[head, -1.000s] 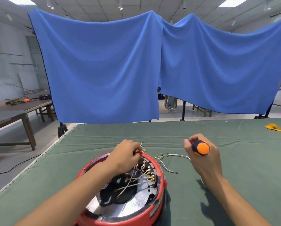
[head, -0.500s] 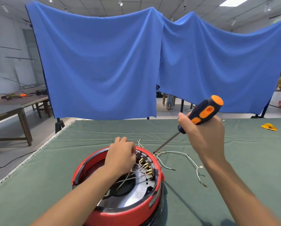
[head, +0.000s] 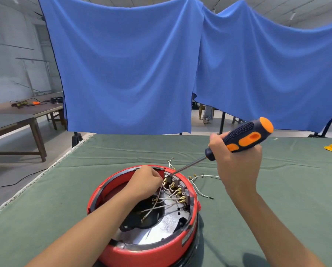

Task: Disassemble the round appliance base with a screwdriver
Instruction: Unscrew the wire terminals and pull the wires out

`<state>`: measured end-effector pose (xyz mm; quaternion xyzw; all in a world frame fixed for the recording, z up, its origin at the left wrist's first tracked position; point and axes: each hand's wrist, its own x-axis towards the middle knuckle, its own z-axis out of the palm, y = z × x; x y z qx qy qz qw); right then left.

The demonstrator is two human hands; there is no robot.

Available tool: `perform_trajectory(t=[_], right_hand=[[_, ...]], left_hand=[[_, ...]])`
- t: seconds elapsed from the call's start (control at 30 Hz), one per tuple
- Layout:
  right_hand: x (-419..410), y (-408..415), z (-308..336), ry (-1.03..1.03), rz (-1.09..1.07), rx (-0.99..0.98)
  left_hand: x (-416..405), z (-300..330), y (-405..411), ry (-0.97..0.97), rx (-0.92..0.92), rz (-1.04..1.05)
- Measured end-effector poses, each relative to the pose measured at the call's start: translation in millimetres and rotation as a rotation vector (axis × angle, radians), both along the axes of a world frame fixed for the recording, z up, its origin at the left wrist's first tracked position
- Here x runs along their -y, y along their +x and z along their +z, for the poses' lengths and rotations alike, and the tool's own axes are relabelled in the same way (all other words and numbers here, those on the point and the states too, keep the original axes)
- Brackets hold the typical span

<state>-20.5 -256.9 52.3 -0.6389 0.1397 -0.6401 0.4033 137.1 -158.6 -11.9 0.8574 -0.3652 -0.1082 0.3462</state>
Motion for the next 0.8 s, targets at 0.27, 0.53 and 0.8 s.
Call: perform_trajectory(t=[0.27,0.53,0.8], right_hand=[[-8,2,-15,-0.006,0.010,0.058],[4,7,-11,0.037,0.014,0.046],[23,27,11,0.119,0.050,0.036]], left_hand=[[1,-3,-2,-0.070,-0.075,0.062],[1,-3,-5,-0.115,-0.132,0.062],[0,-3,-7,-0.116,-0.139,0.006]])
